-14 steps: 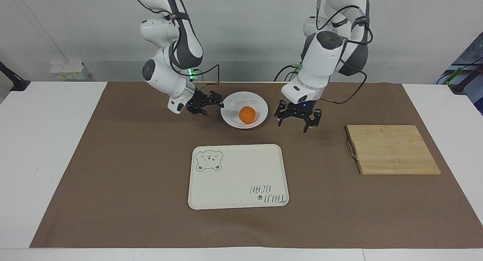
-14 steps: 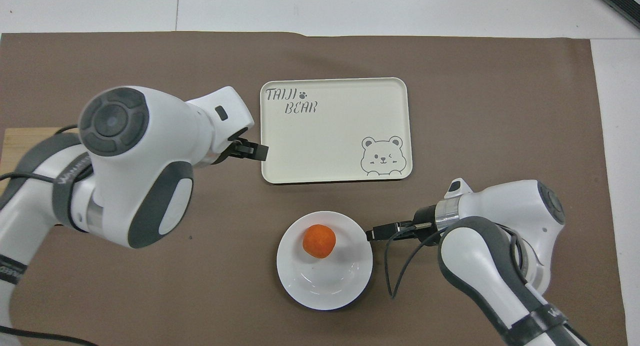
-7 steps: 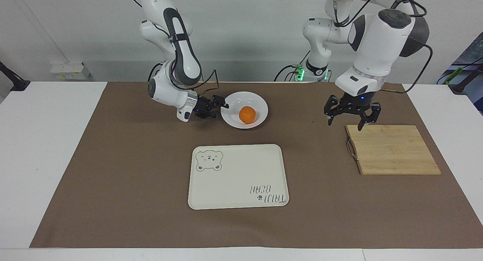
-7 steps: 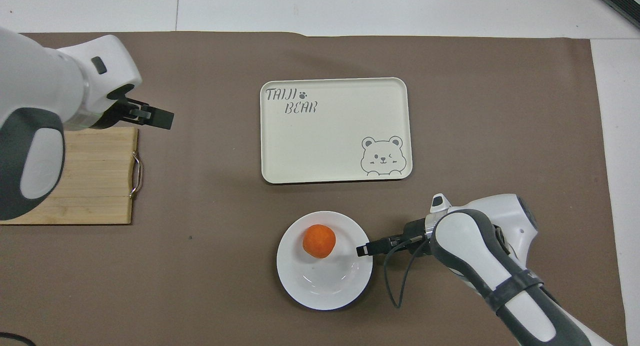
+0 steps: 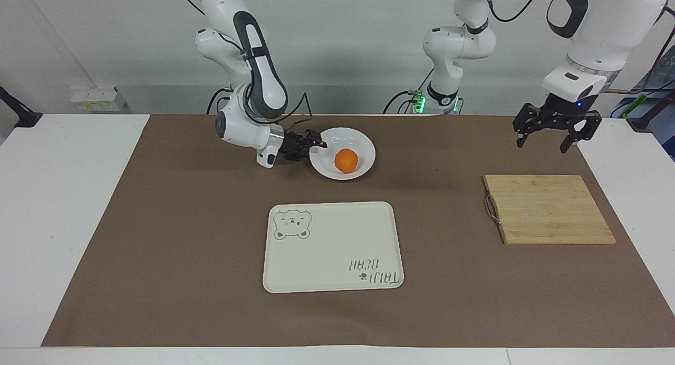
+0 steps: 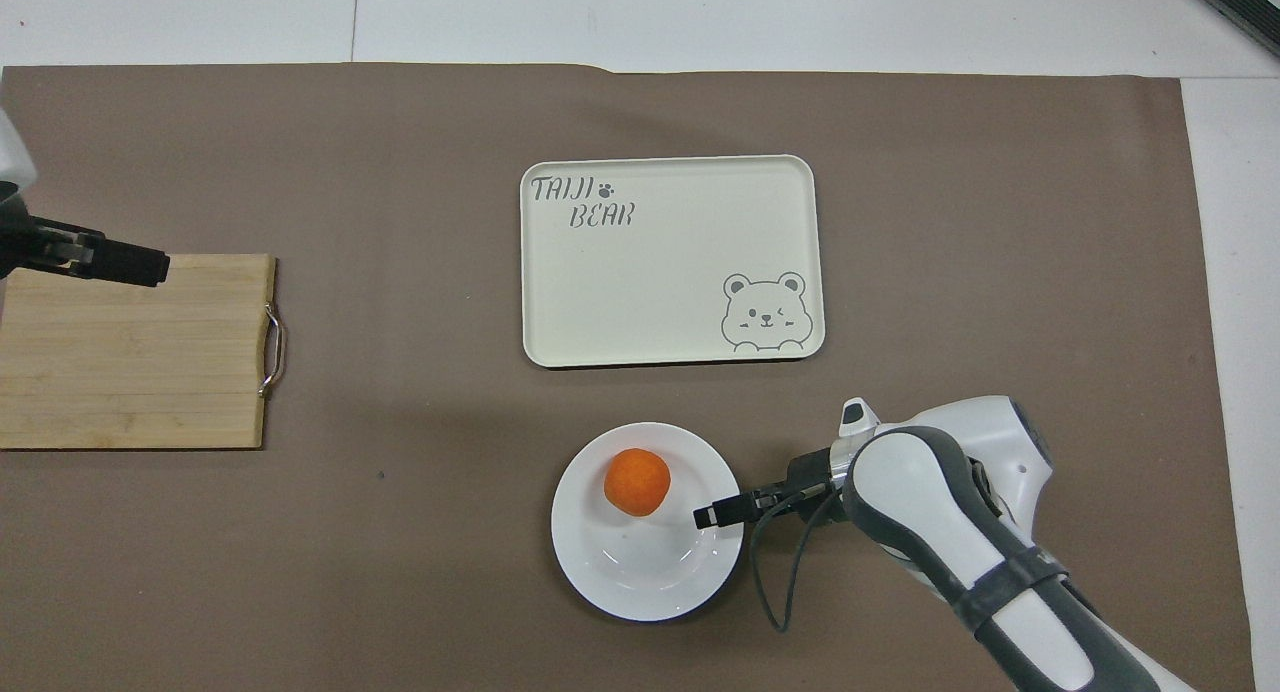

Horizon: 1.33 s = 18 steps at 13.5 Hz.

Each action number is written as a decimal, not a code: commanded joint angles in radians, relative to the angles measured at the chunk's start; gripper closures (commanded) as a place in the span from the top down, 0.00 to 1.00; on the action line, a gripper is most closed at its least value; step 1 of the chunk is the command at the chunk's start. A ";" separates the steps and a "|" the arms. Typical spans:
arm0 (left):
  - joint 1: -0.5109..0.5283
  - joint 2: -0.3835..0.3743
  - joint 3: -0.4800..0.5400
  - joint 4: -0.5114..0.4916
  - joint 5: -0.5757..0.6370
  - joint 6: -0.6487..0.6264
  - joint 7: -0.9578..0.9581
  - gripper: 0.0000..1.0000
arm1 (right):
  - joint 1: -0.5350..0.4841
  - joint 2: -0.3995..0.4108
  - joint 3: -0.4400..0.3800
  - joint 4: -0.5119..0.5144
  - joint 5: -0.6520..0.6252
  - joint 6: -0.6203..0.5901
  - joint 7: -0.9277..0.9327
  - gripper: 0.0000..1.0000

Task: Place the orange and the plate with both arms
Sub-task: 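Withdraw the left gripper while the right gripper grasps the plate rim, then slide the plate with the right gripper onto the bear tray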

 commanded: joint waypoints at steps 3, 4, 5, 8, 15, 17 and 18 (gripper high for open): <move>0.019 0.007 -0.008 0.025 0.006 -0.038 0.009 1.00 | 0.017 -0.031 -0.004 -0.069 0.042 0.038 -0.027 0.67; 0.019 0.015 -0.008 0.045 0.006 -0.061 0.009 1.00 | 0.032 -0.037 -0.004 -0.075 0.042 0.038 0.004 0.65; 0.022 0.016 -0.008 0.050 0.007 -0.064 0.009 1.00 | 0.052 -0.038 -0.004 -0.084 0.042 0.050 0.031 0.63; 0.031 0.010 -0.007 0.041 0.004 -0.066 0.003 1.00 | 0.058 -0.038 -0.004 -0.098 0.065 0.065 0.015 0.57; 0.031 0.009 -0.007 0.038 0.003 -0.064 -0.004 1.00 | 0.040 -0.046 -0.005 -0.116 0.079 0.047 -0.002 0.00; 0.031 0.009 -0.007 0.036 0.003 -0.066 -0.005 1.00 | 0.019 -0.046 -0.005 -0.116 0.079 0.033 -0.019 0.00; 0.031 0.007 -0.007 0.035 0.003 -0.066 -0.005 1.00 | 0.003 -0.046 -0.005 -0.116 0.079 0.018 -0.021 0.00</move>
